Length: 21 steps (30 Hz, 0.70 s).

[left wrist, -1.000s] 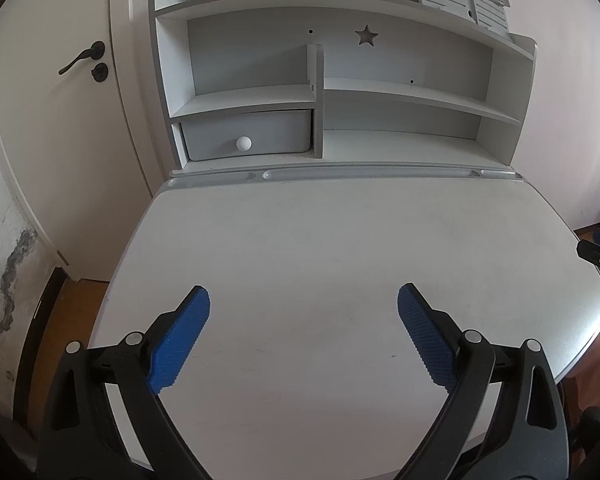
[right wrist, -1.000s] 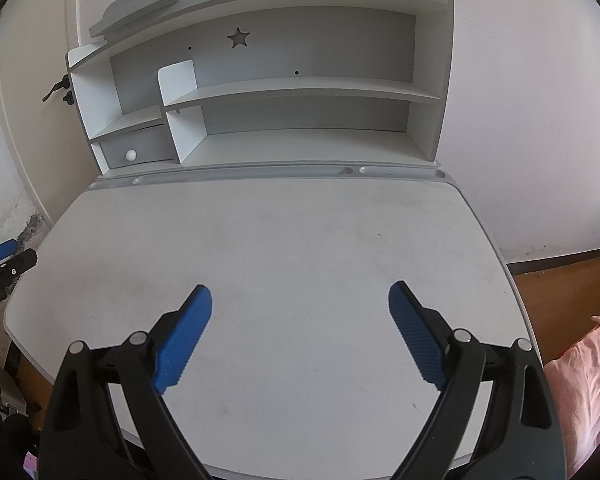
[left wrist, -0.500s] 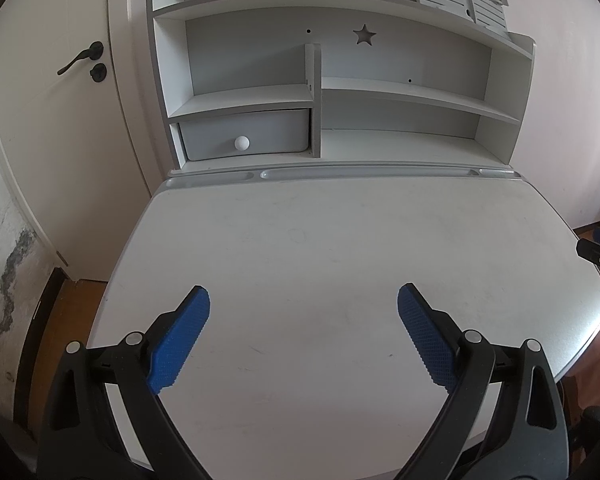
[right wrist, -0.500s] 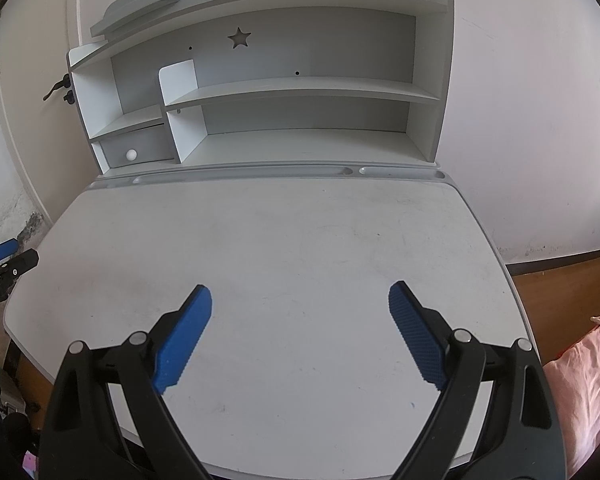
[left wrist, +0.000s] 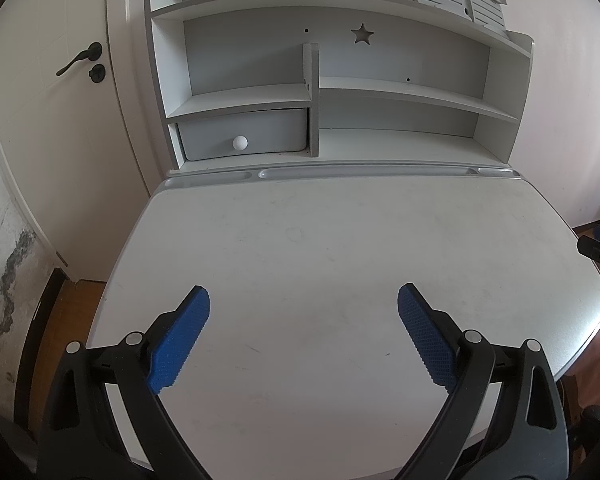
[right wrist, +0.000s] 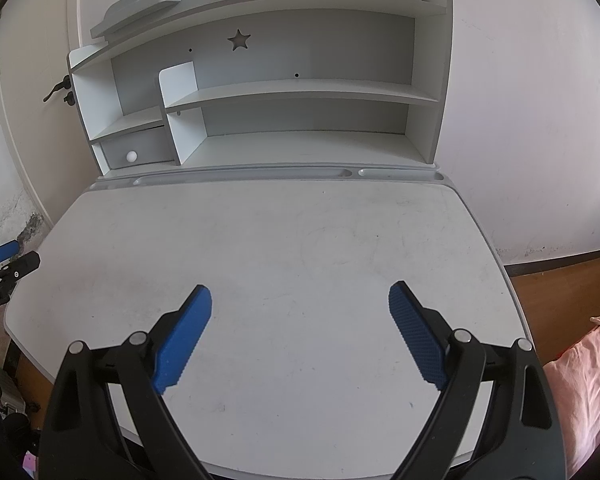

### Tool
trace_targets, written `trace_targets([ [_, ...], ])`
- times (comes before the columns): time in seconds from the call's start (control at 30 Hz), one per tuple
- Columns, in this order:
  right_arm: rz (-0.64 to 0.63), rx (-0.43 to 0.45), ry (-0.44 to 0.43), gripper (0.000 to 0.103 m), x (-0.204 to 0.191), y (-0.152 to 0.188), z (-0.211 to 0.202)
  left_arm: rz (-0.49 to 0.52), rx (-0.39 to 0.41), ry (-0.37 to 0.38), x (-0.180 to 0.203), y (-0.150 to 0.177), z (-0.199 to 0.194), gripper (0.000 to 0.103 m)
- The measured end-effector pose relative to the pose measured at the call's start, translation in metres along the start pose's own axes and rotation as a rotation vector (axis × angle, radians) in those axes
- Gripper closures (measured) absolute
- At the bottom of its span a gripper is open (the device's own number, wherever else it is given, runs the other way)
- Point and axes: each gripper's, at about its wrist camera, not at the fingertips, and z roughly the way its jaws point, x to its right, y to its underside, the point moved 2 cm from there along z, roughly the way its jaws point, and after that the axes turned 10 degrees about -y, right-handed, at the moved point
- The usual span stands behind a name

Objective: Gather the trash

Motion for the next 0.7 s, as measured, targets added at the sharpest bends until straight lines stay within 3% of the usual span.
trace_targets([
  [0.7,-0.001,0.004,0.0,0.016,0.0019,-0.0005,-0.0001,-0.007,-0.012,0.0,0.0014,0.0015,-0.0025,0.011],
])
